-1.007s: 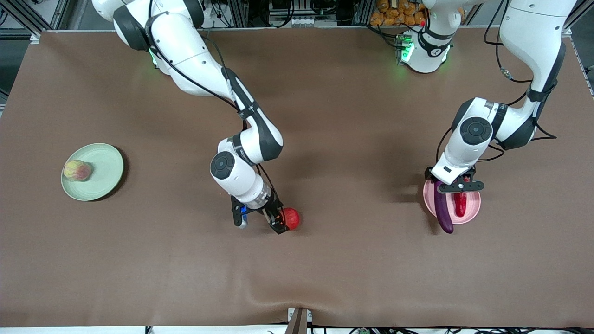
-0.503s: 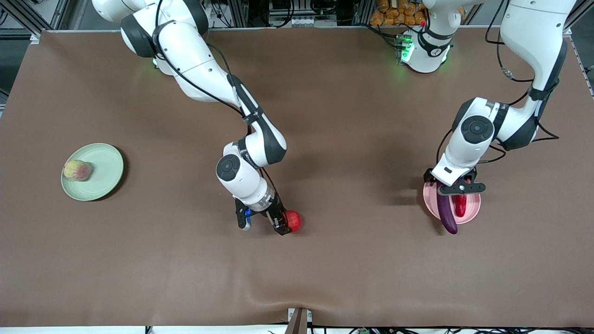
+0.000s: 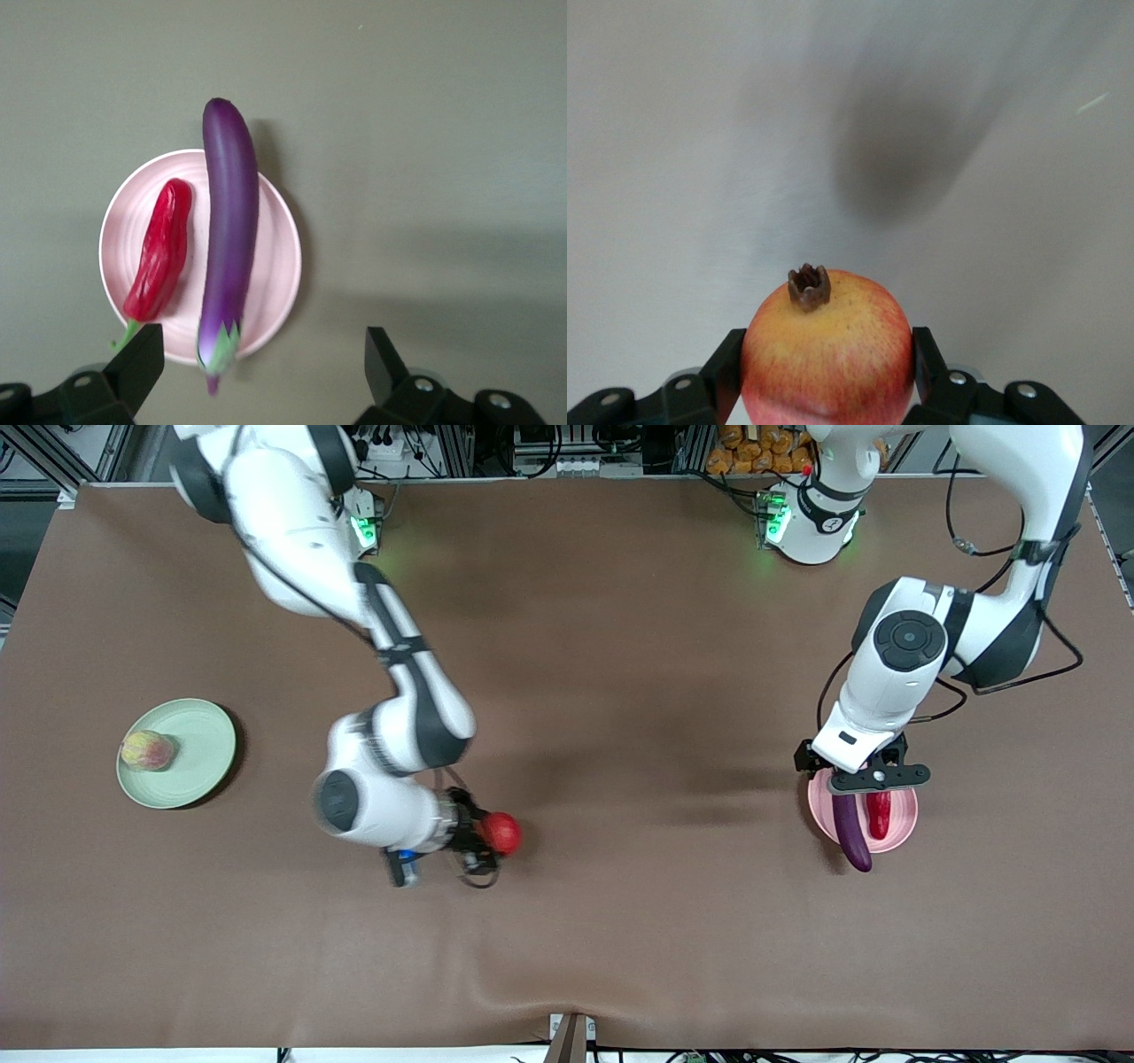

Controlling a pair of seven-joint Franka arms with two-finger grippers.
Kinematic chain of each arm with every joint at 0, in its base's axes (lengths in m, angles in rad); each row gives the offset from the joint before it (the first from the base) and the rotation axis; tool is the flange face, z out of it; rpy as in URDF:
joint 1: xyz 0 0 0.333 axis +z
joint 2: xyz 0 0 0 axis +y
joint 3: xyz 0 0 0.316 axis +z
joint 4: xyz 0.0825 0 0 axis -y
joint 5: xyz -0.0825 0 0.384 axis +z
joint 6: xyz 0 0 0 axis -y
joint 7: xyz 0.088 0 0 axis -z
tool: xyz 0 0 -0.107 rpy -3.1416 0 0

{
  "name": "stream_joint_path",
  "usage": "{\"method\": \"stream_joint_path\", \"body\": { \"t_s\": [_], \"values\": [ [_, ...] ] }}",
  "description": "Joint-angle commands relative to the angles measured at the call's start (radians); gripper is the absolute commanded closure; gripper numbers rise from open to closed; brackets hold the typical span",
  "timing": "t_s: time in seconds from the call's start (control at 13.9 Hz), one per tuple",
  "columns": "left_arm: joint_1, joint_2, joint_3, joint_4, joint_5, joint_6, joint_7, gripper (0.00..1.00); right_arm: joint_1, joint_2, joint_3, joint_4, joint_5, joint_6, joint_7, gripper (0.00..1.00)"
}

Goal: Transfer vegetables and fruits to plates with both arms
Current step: 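Carry the pomegranate to the green plate while the left gripper withdraws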

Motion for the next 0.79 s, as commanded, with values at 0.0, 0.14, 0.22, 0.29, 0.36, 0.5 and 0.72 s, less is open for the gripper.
{"method": "stream_joint_path", "body": {
  "t_s": [0.0, 0.14, 0.22, 0.29, 0.36, 0.5, 0.72],
  "values": [
    [0.009, 0.007, -0.043, 0.178, -0.111, -0.209, 0.023, 0.00, -0.110, -0.153, 0.002, -0.046, -0.003, -0.257, -0.285, 1.00],
    [0.008, -0.001, -0.047, 0.257, -0.168, -0.341, 0.100, 0.00, -0.159, -0.225, -0.053, -0.130, -0.053, -0.398, -0.492, 1.00],
    [0.009, -0.008, -0.047, 0.288, -0.182, -0.395, 0.138, 0.00, -0.164, -0.259, -0.084, -0.187, -0.122, -0.426, -0.587, 1.00],
    [0.011, -0.022, -0.046, 0.314, -0.185, -0.445, 0.173, 0.00, -0.165, -0.288, -0.104, -0.248, -0.188, -0.424, -0.658, 1.00],
    [0.005, -0.039, -0.032, 0.328, -0.190, -0.482, 0.212, 0.00, -0.174, -0.299, -0.130, -0.293, -0.245, -0.419, -0.724, 1.00],
    [-0.062, -0.108, 0.085, 0.328, -0.237, -0.536, 0.304, 0.00, -0.207, -0.302, -0.184, -0.354, -0.299, -0.408, -0.913, 1.00],
    [-0.225, -0.208, 0.323, 0.325, -0.315, -0.630, 0.489, 0.00, -0.228, -0.302, -0.320, -0.457, -0.317, -0.332, -1.204, 1.00]
  ]
}}
